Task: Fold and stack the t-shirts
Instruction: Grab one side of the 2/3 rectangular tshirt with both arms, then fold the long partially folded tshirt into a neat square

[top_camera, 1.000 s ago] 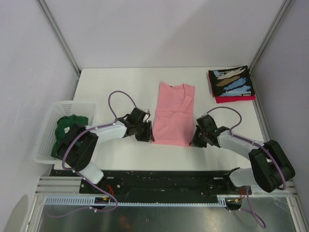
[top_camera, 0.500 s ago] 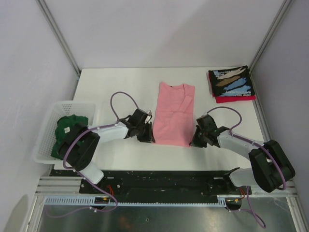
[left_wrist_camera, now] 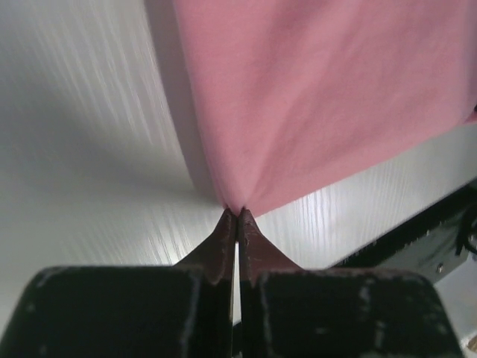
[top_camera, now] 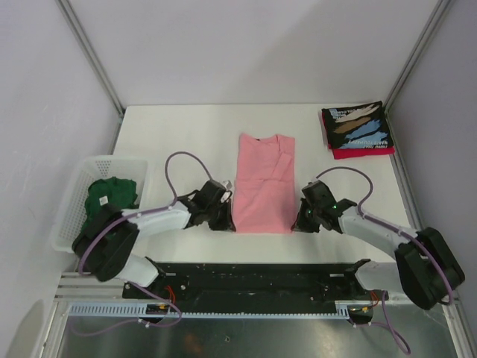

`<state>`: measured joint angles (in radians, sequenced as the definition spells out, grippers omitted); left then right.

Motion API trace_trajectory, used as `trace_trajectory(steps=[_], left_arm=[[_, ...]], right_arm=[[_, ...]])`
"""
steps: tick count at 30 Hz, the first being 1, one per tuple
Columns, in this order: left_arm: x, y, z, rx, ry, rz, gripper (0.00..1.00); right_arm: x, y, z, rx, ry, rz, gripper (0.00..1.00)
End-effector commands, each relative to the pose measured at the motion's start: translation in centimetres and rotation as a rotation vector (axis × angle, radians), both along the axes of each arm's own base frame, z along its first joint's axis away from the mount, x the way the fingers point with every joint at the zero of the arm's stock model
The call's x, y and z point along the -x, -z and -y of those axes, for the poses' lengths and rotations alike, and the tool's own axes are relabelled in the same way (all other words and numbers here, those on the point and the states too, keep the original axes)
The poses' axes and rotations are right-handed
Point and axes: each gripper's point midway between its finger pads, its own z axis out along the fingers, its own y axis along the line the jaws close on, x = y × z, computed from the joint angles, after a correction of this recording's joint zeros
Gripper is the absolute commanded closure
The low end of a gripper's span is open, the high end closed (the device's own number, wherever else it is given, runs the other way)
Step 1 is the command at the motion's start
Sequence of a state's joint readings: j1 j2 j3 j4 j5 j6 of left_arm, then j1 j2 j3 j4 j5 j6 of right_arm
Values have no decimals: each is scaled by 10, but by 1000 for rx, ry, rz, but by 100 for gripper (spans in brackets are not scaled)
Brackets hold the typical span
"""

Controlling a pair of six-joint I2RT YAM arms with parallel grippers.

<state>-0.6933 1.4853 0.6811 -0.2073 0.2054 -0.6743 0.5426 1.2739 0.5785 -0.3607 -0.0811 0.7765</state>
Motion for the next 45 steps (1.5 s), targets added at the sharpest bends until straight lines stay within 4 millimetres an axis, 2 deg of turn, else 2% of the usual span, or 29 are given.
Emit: trace_trajectory(steps=[1, 6, 10, 13, 18, 22, 26, 31, 38, 41, 44, 45], left_arm=[[36, -11, -3, 43, 3, 4, 100], [73, -20, -8, 86, 12, 9, 100], [87, -28, -16, 113, -2, 25, 100], [89, -37, -18, 135, -16, 49, 100], [82, -56, -16, 152, -18, 100, 100], [72, -75, -12, 160, -18, 148, 100], [52, -97, -4, 161, -19, 199, 100], [15, -131, 5, 171, -31, 269, 100], [-23, -157, 9, 177, -57, 315, 100], [-50, -164, 8, 169, -80, 322, 100], [-96, -177, 7, 152, -110, 364, 100], [-114, -175, 7, 140, -123, 367, 100]], right_arm=[[35, -10, 2, 0, -42, -24, 100], [74, -21, 5, -35, -52, -37, 100], [92, -34, 7, -78, -48, -14, 100], [94, -43, 6, -109, -41, 6, 100], [87, -55, 2, -127, -33, 42, 100], [74, -79, 0, -131, -30, 103, 100], [50, -104, 1, -107, -19, 174, 100], [12, -128, 1, -89, -2, 241, 100], [-34, -153, -5, -122, 5, 307, 100], [-67, -163, -6, -122, 15, 352, 100], [-118, -170, -5, -120, 40, 413, 100], [-136, -172, -4, -122, 50, 433, 100]])
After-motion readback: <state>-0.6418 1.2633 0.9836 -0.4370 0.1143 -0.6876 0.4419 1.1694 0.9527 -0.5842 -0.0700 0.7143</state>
